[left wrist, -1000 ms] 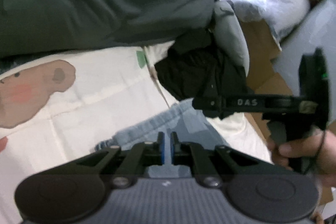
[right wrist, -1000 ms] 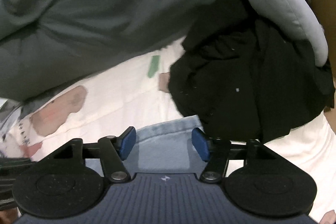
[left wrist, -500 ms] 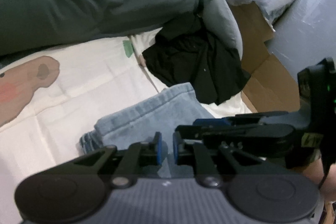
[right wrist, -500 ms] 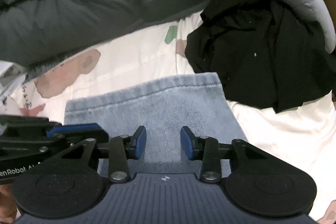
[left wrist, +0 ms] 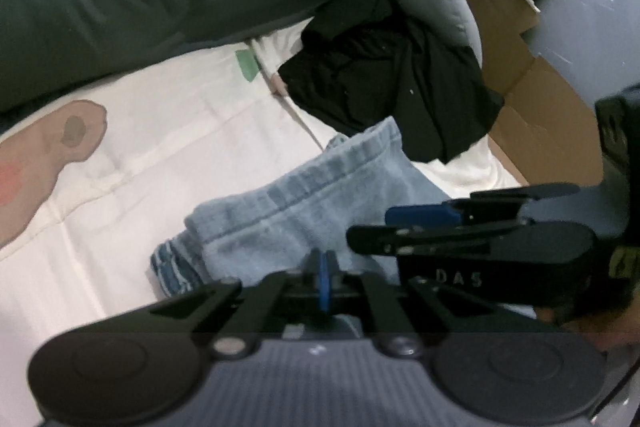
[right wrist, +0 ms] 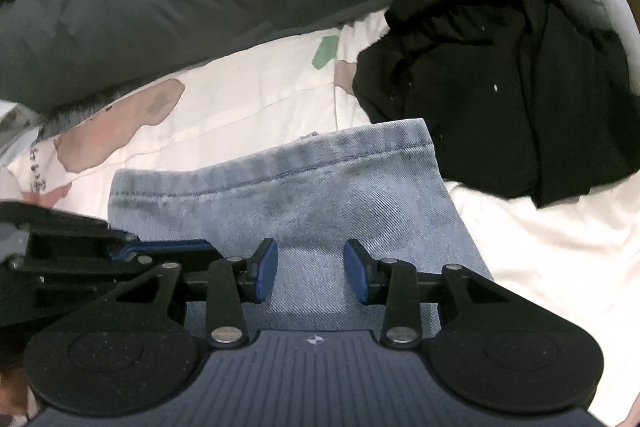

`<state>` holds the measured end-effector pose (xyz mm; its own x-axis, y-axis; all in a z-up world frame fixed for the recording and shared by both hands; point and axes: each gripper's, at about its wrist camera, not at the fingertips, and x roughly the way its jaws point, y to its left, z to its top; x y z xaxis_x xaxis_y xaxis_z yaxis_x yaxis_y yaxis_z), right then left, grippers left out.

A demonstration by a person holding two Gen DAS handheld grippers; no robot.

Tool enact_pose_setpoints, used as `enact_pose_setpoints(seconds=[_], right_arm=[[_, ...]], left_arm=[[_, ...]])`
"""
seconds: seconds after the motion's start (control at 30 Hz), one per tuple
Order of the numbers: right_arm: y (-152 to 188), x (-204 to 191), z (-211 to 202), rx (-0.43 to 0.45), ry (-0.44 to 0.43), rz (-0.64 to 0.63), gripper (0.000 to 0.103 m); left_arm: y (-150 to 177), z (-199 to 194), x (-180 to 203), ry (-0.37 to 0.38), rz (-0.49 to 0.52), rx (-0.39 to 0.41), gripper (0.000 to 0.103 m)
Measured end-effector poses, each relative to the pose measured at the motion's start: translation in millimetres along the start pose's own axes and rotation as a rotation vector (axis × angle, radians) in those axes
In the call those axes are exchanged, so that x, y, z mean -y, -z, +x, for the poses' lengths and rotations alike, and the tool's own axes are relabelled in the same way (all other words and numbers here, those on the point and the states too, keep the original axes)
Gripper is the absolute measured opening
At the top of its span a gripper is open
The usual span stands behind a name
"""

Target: Fold clothes

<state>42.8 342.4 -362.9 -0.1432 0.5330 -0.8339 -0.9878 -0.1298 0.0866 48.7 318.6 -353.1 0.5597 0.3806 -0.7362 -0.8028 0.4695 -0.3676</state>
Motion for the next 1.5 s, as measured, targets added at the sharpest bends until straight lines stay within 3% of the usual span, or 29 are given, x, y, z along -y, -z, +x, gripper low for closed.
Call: enact_pose_setpoints(seconds=[0.33,0.5,0.97,1.23,1.4,1.5], right_arm=[[18,7,-29,0.018,-0.028,-0.045,0.046],[48,18,-43,-0.029,0.018,-0.07,0.046],[138,73,-89,-0.133,0.175,0.068,0.044],[179,95,-115,-0.153,0.196,0.075,0.043],[200,99,-132,-0.165,0.229,0.055,0.043],[214,102,-142,-0.17,0.254,0.055,0.043]], left_arm=[[-4,-31,-12,-0.048,-0.021,0.082,0.008],[-1,-25,-24,-0.065,-0.028,0.061,0.003],[1,-19,-32,-0.055,-0.042,0.051,0.003],[-3,-27,-31,-0.054,-0.028,0.038,0.003],[-5,-32,-23,-0.073,0.021,0.03,0.004],[-6,-34,-15,-0.08,0.055,0.03,0.011]])
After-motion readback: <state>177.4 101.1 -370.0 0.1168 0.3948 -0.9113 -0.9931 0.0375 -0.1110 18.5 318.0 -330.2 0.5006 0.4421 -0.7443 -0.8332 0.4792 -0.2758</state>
